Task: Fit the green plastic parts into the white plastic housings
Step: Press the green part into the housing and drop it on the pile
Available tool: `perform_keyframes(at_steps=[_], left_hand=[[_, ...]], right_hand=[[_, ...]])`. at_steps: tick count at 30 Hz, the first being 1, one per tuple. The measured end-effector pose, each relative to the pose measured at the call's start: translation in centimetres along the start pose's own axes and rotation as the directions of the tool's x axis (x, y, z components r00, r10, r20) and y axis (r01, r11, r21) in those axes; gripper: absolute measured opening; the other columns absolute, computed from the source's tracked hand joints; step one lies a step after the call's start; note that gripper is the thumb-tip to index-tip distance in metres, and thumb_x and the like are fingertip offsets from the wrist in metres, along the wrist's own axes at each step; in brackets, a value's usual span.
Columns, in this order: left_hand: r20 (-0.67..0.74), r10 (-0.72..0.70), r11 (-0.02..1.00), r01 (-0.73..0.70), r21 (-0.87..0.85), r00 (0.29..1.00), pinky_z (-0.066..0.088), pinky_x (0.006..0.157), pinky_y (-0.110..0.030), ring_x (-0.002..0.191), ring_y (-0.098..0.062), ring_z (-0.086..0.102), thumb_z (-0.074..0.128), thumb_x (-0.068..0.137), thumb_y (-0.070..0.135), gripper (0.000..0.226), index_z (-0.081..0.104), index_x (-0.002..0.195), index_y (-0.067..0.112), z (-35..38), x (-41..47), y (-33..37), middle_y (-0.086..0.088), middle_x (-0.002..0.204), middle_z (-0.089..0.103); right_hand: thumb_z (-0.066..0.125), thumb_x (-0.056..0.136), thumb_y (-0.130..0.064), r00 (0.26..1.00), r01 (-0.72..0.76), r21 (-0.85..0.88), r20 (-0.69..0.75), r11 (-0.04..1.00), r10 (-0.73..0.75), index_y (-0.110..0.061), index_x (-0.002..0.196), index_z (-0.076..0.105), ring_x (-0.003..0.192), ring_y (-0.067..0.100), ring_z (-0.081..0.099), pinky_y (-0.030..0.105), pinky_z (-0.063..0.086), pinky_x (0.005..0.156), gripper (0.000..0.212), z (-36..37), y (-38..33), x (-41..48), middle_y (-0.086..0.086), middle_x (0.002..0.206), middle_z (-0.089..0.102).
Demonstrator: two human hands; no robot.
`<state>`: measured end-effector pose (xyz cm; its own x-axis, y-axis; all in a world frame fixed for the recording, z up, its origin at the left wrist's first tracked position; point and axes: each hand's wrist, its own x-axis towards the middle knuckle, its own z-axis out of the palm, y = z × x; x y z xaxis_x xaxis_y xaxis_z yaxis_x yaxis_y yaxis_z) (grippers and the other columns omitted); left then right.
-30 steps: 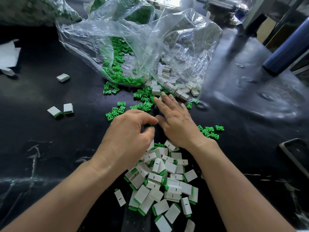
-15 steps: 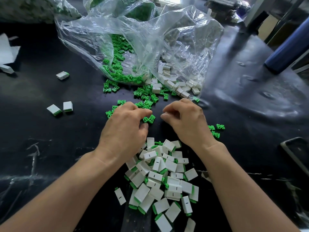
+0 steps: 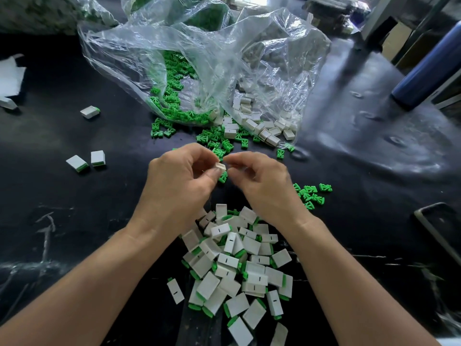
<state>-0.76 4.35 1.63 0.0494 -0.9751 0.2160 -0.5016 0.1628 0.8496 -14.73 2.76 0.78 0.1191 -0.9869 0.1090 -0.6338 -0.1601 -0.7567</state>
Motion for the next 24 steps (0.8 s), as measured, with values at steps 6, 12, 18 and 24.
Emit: perform_keyframes(at_steps=[6, 12, 18, 24], left_hand=[[0.058, -0.07, 0.994, 0.075, -0.075, 0.996, 0.046, 0.059, -0.011, 0.06, 0.002, 0.059, 0.072, 0.077, 0.012, 0.017, 0.065, 0.072, 0.027, -0.1, 0.1, -0.1, 0.01, 0.069, 0.067], [0.146, -0.111, 0.976, 0.136, -0.17, 0.983, 0.055, 0.068, -0.035, 0.064, -0.01, 0.064, 0.073, 0.076, 0.012, 0.01, 0.068, 0.075, 0.021, 0.0, -0.2, 0.3, 0.003, 0.07, 0.069], [0.204, -0.128, 0.914, 0.195, -0.355, 0.971, 0.057, 0.062, -0.026, 0.072, -0.024, 0.068, 0.068, 0.077, -0.003, 0.021, 0.063, 0.073, 0.017, -0.2, -0.4, 0.8, -0.005, 0.071, 0.069], [0.21, -0.128, 0.905, 0.201, -0.375, 0.969, 0.055, 0.061, -0.022, 0.062, -0.013, 0.064, 0.071, 0.075, 0.002, 0.015, 0.068, 0.074, 0.018, -0.5, -0.4, 1.0, -0.003, 0.071, 0.071]], right_hand=[[0.066, 0.083, -0.022, 0.992, 0.095, -0.294, 0.107, 0.951, -0.066, -0.017, 0.103, 0.069, 0.093, 0.019, 0.051, 0.025, 0.034, 0.076, 0.021, 0.6, 0.2, 0.3, -0.005, 0.09, 0.046], [0.065, 0.084, -0.016, 1.0, 0.022, 0.005, -0.02, 1.0, -0.022, -0.017, 0.083, 0.071, 0.067, 0.011, 0.061, 0.027, 0.05, 0.068, 0.006, -0.9, 0.3, -0.1, -0.006, 0.069, 0.064], [0.053, 0.089, 0.002, 0.986, -0.164, 0.627, 0.133, 0.762, 0.103, -0.014, 0.083, 0.061, 0.053, 0.007, 0.063, 0.018, 0.052, 0.052, 0.018, -1.9, -0.4, -0.6, -0.003, 0.059, 0.067], [0.057, 0.086, -0.001, 0.988, -0.146, 0.623, 0.124, 0.768, 0.086, -0.015, 0.081, 0.061, 0.059, 0.006, 0.062, 0.017, 0.051, 0.056, 0.015, -2.2, -0.8, -1.0, -0.001, 0.068, 0.065]])
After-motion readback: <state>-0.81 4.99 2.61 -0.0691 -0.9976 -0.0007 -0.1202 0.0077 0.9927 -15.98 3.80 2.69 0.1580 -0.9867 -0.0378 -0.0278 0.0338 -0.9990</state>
